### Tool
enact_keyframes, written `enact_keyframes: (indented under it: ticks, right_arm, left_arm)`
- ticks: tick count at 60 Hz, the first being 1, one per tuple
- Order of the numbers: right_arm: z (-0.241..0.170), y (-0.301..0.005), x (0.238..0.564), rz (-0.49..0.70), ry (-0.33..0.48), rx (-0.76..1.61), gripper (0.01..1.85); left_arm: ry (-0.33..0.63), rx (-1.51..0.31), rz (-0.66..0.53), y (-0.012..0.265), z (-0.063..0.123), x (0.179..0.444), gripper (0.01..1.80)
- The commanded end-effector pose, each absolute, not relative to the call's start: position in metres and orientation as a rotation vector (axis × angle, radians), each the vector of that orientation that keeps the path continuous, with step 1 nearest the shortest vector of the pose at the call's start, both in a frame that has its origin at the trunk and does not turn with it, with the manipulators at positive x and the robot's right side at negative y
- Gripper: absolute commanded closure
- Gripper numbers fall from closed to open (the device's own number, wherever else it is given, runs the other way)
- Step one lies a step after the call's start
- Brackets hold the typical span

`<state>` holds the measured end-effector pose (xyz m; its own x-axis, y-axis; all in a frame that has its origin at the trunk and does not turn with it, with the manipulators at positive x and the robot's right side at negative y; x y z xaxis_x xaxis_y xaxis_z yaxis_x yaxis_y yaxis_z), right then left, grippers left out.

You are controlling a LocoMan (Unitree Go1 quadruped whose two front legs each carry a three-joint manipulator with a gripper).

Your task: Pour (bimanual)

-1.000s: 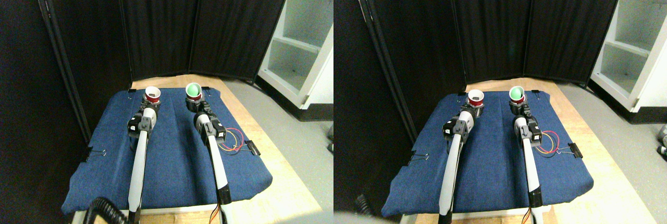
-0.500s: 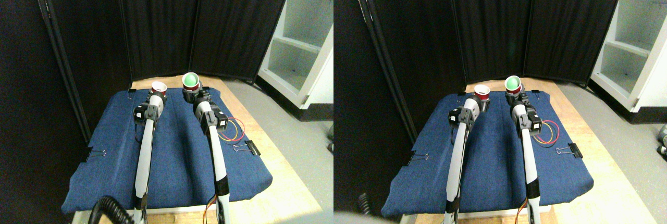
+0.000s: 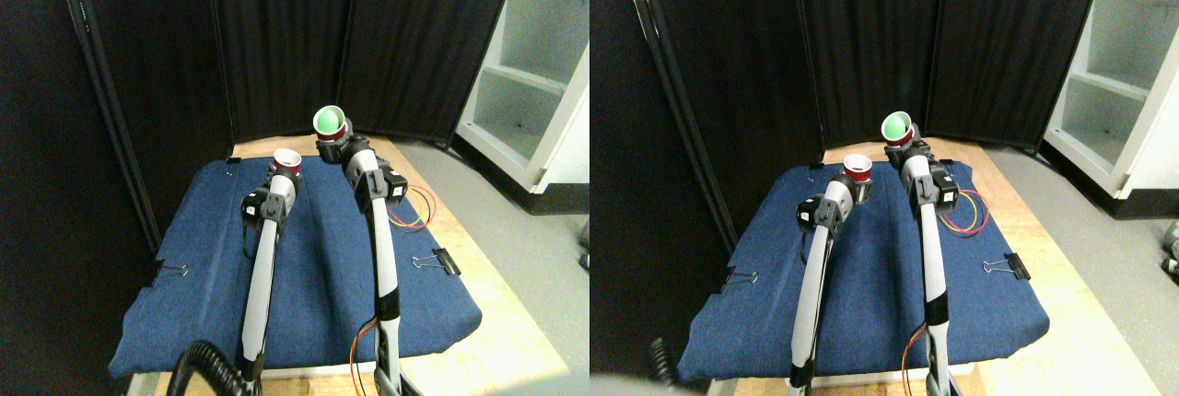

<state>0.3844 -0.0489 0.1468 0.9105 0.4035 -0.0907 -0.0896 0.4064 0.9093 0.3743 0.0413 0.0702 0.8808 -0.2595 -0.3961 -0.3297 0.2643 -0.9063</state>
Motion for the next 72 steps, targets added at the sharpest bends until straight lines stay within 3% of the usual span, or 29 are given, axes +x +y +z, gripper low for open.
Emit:
enact_keyframes:
  ticks: [1,42,72]
  right_arm:
    - [0.153,-0.047,0.388,0.339,0.326,1.084,1.85]
    - [0.143,-0.037,0.407,0.44,0.356,0.864,1.85]
    - [0.143,-0.035,0.409,0.484,0.361,0.818,1.84]
  left_arm:
    - [0.507,-1.319,0.011,0.038,0.076,0.372,1.8]
    - [0.528,-1.318,-0.012,0.04,0.084,0.369,1.8]
    - [0.578,-1.197,-0.028,0.033,0.093,0.376,1.8]
